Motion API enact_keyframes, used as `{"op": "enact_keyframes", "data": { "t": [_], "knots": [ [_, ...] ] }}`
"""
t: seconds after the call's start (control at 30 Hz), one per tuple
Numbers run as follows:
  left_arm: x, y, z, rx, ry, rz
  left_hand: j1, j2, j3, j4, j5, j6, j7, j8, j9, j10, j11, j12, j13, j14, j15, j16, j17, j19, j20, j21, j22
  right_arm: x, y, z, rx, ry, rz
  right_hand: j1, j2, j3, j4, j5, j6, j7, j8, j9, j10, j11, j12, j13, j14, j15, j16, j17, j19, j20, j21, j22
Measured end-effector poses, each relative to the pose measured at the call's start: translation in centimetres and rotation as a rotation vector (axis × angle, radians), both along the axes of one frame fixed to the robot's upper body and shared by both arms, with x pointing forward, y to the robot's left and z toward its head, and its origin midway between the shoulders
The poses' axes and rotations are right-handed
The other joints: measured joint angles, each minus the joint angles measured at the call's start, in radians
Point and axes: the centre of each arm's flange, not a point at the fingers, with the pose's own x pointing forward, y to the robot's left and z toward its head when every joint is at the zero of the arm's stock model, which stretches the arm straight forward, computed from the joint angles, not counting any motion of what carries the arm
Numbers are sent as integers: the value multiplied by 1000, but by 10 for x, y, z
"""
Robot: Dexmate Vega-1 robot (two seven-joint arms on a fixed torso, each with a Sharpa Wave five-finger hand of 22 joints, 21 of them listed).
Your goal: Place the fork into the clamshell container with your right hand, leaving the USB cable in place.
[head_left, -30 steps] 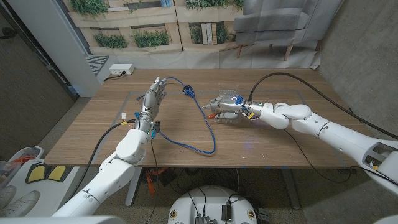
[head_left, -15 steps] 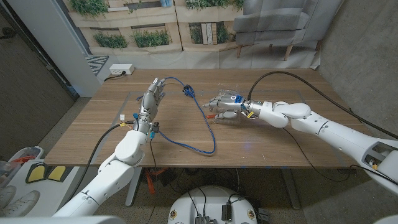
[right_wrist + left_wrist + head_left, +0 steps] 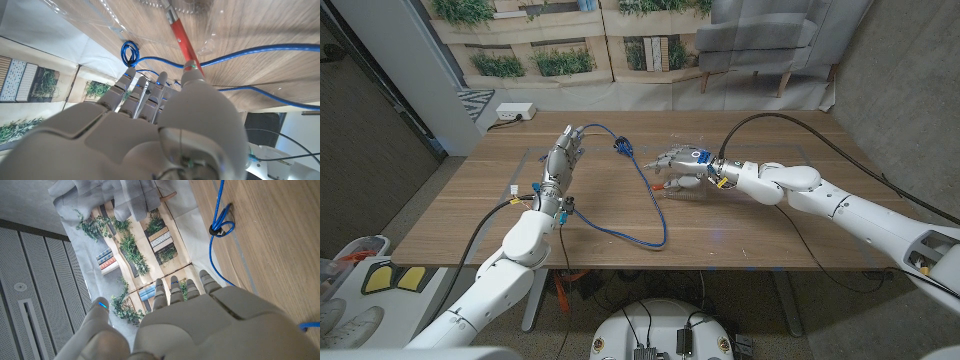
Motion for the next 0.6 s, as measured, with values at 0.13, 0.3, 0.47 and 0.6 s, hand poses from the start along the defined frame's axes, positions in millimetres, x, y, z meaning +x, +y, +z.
{"op": "enact_keyframes", "data": {
  "t": [0.13,0.3,0.47,0.6],
  "knots": [
    [1,1,1,0,-3,-7,0,0,0,0,0,0,0,0,0,0,0,0,0,0,0,0,0,0,0,0,0,-2,0,3,18,-8,-2,-5,5,-1,3,0,0,0,8,0,0,0,0,-4,0,0,0,0,0,0,0,0],
    [3,2,3,1,-7,-12,0,0,0,0,0,0,0,0,0,0,0,0,0,0,0,0,0,0,0,0,0,-4,-1,7,38,-20,-3,-9,9,3,7,0,0,0,8,0,0,0,-7,-5,0,0,0,-5,0,0,0,0],
    [4,2,5,1,-10,-17,0,0,0,0,0,0,0,0,0,0,0,0,0,0,0,0,0,0,0,0,0,-5,-3,13,59,-37,-7,-18,10,3,7,0,3,2,8,-2,3,3,-7,-10,0,0,0,-5,0,0,0,0],
    [4,1,5,3,-11,-21,0,0,0,0,0,0,0,0,0,0,0,0,0,0,0,0,0,0,0,0,0,-7,-5,19,78,-54,-9,-18,10,3,7,0,8,0,8,-2,4,4,-15,-14,0,0,0,-9,0,0,0,0]
  ]
}}
